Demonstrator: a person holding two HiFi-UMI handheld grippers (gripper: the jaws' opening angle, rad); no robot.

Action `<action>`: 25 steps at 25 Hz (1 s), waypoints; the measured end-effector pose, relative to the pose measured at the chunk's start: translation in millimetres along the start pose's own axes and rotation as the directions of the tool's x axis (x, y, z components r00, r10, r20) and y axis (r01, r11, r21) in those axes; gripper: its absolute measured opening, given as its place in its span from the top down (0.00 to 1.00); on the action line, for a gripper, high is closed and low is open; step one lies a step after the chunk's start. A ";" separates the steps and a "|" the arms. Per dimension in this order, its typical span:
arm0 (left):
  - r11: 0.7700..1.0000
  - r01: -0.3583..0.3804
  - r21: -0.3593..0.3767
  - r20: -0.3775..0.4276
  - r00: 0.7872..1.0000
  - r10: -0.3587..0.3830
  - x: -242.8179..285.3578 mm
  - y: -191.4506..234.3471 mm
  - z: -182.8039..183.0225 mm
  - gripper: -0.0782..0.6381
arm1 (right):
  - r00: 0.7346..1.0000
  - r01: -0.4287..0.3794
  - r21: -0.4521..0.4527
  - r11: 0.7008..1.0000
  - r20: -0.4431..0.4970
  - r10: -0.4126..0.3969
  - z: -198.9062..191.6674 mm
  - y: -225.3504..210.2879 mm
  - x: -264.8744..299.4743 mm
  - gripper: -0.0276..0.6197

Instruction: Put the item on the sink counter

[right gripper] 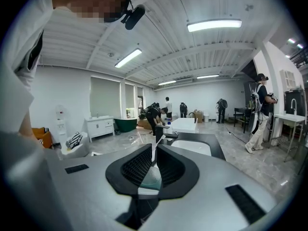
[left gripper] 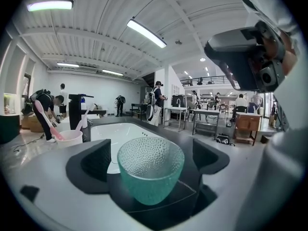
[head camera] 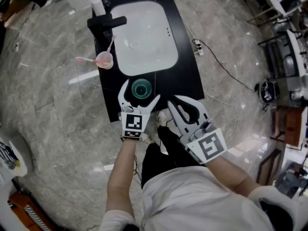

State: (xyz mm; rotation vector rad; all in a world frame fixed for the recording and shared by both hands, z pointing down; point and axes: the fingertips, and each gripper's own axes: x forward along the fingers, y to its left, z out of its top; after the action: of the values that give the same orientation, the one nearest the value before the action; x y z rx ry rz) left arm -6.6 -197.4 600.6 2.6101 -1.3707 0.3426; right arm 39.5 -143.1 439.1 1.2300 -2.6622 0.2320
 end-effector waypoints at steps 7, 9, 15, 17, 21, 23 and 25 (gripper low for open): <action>1.000 -0.009 0.014 0.004 1.000 0.009 -9.0 3.7 7.2 0.17 | 1.000 -0.004 -0.003 1.000 0.009 0.004 4.3 8.2 -6.1 0.87; 1.000 -0.010 0.011 0.006 1.000 0.010 -11.8 2.5 8.7 0.17 | 1.000 -0.006 -0.007 1.000 0.013 0.006 6.1 10.8 -8.2 0.87; 1.000 -0.021 0.013 0.016 1.000 0.020 -18.6 0.3 15.3 0.17 | 0.999 -0.006 -0.013 1.000 0.032 0.006 13.1 14.7 -13.3 0.87; 1.000 -0.023 0.009 0.014 1.000 0.023 -20.6 0.8 13.8 0.17 | 0.999 -0.008 -0.016 1.000 0.040 0.009 14.2 17.3 -14.8 0.87; 1.000 -0.026 0.003 0.016 1.000 0.026 -22.4 0.3 15.5 0.17 | 0.999 -0.003 -0.017 1.000 0.044 0.004 15.8 18.3 -20.1 0.87; 1.000 -0.028 0.002 0.015 1.000 0.027 -23.7 0.0 16.1 0.17 | 0.999 0.000 -0.018 1.000 0.048 0.001 17.3 18.6 -22.4 0.87; 1.000 -0.028 -0.004 0.014 1.000 0.028 -24.8 -0.4 16.3 0.17 | 0.999 0.005 -0.019 1.000 0.053 -0.004 18.9 18.6 -24.6 0.87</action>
State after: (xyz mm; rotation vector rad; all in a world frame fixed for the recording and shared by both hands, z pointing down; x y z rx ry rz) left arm -17.9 -181.9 578.0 2.5978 -1.4123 0.3261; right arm 38.7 -117.4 413.6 1.2527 -2.6997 0.1760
